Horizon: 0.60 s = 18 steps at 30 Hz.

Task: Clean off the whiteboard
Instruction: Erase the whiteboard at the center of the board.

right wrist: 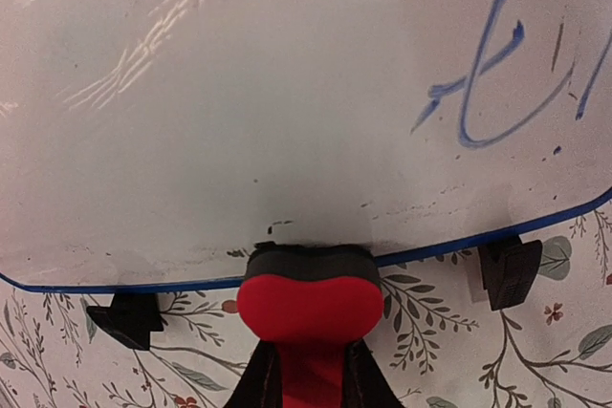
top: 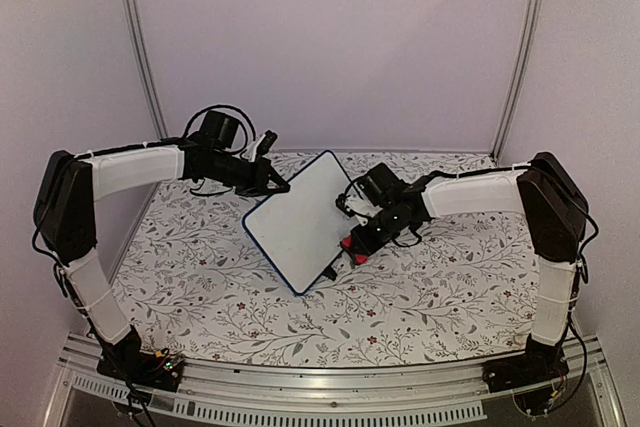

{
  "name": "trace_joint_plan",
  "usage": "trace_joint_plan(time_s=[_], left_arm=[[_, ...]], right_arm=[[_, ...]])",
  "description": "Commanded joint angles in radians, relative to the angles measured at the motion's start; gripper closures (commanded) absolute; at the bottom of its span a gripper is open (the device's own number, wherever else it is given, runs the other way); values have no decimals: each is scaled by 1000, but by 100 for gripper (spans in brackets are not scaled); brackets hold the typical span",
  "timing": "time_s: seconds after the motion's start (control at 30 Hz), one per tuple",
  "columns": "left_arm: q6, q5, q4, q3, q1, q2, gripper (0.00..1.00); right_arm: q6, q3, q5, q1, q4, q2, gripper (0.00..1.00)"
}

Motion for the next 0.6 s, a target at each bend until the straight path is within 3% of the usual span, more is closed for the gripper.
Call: trace_joint_plan(time_s=[0.0,0.57], left_arm=[[16,23,16,-8,-1,-23,100],[13,29,15,-7,6,-31,99]], right_arm=[[-4,7,21,8,-22,-52,96],[35,18,37,9,24,-120,97]])
